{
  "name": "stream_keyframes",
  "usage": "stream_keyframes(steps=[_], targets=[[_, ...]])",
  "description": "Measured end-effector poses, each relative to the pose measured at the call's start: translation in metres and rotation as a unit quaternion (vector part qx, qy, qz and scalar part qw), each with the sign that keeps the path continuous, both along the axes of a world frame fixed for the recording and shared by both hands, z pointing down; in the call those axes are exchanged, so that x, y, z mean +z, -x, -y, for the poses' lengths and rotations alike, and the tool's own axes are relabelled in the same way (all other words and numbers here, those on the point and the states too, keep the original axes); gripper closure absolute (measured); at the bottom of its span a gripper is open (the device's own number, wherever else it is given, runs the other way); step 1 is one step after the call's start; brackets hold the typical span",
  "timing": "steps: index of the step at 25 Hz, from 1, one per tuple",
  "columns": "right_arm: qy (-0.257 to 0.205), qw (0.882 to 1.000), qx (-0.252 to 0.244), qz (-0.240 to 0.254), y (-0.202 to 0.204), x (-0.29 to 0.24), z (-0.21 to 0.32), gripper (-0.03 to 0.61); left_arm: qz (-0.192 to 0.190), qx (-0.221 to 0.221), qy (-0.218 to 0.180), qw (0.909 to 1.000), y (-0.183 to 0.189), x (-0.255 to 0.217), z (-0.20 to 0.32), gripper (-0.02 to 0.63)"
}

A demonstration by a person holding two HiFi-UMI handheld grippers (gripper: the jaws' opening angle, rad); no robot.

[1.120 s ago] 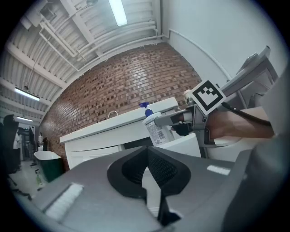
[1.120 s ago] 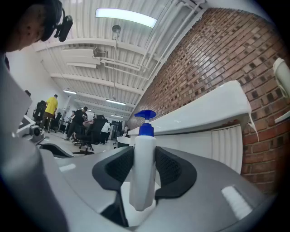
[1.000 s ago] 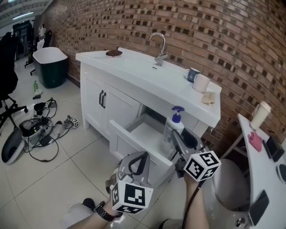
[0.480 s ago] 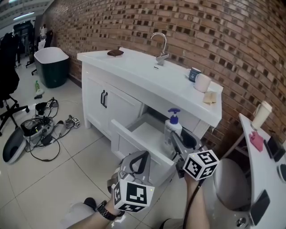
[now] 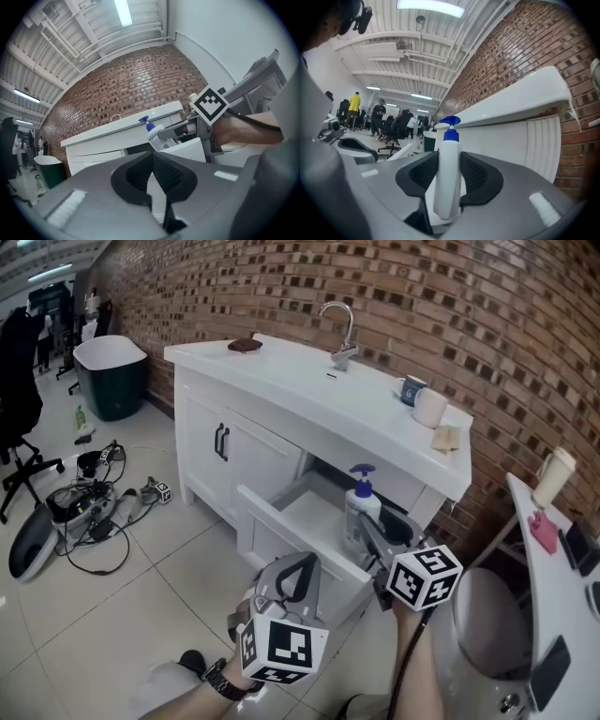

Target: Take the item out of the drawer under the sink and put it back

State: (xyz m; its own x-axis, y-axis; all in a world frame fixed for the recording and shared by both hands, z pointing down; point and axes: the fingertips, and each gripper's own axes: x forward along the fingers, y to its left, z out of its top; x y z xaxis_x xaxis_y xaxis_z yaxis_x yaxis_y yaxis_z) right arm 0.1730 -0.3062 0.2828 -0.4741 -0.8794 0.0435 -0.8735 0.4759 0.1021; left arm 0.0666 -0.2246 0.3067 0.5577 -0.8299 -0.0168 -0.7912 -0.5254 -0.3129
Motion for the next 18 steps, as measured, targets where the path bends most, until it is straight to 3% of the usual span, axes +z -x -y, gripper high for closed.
stream_keyframes(steps=[4,10,15,18], targets=[[0.063,0.998,0.0,-0.016,0.005,0.026,0.014,0.423,0.002,0.0,0.002,1.0,0.001,0.001,0.001,0.595],[0.048,0.998,-0.009,0.033,0.011,0.028,0.027,0.42,-0.004,0.0,0.009,0.9999,-0.004,0.003,0.003,0.595],[0.074,0.994,-0.031,-0.073,0.016,0.039,0.014,0.445,-0.001,0.006,0.005,1.0,-0.01,0.004,0.002,0.595],[0.061,0.995,-0.029,-0.074,0.004,0.032,0.004,0.448,-0.004,0.008,0.005,0.9999,-0.011,0.003,0.002,0.595]])
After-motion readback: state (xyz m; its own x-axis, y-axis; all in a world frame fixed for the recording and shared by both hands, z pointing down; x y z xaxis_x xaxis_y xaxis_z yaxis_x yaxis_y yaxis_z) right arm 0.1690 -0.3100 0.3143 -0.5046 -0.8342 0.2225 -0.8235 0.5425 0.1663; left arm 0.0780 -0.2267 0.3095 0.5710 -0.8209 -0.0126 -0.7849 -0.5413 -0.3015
